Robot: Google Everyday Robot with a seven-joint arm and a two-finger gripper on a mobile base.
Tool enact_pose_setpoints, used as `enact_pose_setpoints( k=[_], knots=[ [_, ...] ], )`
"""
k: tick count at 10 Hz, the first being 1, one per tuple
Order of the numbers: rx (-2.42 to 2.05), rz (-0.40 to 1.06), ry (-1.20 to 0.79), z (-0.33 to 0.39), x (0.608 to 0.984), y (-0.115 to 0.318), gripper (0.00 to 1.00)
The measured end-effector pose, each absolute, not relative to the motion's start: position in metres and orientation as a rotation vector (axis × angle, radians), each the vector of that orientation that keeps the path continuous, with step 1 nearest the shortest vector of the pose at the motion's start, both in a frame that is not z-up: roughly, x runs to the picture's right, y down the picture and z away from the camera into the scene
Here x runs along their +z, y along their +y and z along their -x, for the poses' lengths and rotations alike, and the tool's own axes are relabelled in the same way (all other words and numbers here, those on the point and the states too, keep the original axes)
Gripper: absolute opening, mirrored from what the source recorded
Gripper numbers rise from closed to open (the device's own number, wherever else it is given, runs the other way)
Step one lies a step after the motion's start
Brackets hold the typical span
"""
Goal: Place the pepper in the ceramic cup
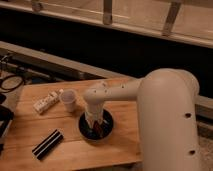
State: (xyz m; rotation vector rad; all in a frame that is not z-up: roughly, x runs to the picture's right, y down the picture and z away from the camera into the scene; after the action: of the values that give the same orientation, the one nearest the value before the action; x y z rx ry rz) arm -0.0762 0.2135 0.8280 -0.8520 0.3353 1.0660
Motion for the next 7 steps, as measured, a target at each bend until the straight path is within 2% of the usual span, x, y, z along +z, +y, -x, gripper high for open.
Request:
enact_pose_setpoints(
  k=[1,4,7],
  knots=[
    [1.062,0.854,0.332,0.079,0.827,0.213,0.03],
    [1.058,0.816,0.310,0.079,0.820,0.204,0.02],
    [1.026,0.736,0.244,0.099,0.798,0.167,0.02]
  ],
)
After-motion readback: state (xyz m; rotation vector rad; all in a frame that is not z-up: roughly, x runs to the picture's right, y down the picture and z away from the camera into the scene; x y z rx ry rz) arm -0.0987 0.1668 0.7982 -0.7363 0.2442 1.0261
